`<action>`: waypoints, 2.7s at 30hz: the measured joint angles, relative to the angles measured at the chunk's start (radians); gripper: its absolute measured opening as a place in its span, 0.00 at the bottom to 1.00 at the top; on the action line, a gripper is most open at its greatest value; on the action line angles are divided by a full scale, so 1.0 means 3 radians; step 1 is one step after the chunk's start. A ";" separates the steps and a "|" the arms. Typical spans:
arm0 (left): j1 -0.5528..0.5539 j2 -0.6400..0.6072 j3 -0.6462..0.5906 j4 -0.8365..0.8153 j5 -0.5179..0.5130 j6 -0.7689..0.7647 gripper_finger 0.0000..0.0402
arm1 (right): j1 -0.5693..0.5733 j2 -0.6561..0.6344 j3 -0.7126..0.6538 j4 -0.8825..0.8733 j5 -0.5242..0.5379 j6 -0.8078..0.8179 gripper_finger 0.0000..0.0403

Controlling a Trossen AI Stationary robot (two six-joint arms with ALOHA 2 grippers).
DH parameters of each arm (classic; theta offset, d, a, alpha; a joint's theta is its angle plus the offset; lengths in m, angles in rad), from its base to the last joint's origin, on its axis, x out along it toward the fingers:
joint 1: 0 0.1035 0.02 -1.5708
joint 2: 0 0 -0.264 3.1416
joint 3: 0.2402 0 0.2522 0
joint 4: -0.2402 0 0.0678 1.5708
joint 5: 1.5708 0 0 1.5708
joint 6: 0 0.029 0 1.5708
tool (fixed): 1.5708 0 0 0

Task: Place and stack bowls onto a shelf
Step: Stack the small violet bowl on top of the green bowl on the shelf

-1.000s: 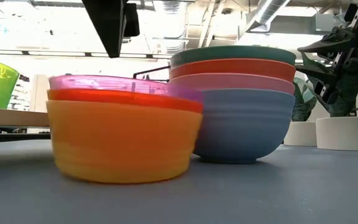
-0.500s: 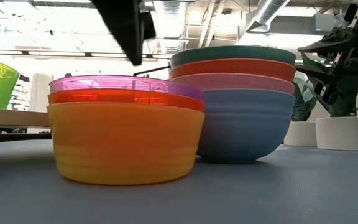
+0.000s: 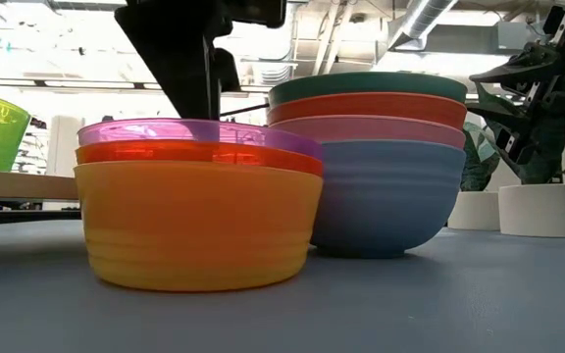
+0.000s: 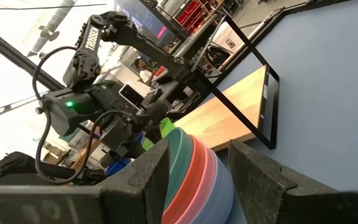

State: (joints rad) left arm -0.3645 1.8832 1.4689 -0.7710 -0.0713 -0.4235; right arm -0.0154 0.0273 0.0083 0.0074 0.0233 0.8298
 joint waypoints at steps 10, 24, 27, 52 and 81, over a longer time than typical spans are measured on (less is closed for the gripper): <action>0.0029 0.0001 -0.0167 0.0254 0.0102 -0.0080 0.33 | 0.0000 -0.0001 0.0001 0.0000 -0.0001 0.0000 0.47; 0.0093 0.0000 -0.0205 0.0268 0.0158 0.0095 0.12 | 0.0000 -0.0001 0.0001 0.0000 -0.0001 0.0000 0.47; 0.0103 0.0000 -0.0218 0.0299 0.0168 0.0124 0.03 | 0.0000 0.0000 0.0001 0.0000 -0.0001 0.0000 0.47; 0.0160 0.0000 -0.0285 0.0386 0.0398 0.0047 0.22 | 0.0000 -0.0001 0.0001 0.0000 -0.0001 0.0000 0.47; 0.0214 -0.0024 0.0029 -0.0114 0.0334 -0.0010 0.00 | 0.0000 0.0000 0.0001 0.0000 0.0000 0.0002 0.47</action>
State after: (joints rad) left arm -0.3004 1.8759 1.4774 -0.8052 0.0288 -0.4267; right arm -0.0154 0.0272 0.0086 0.0074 0.0235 0.8303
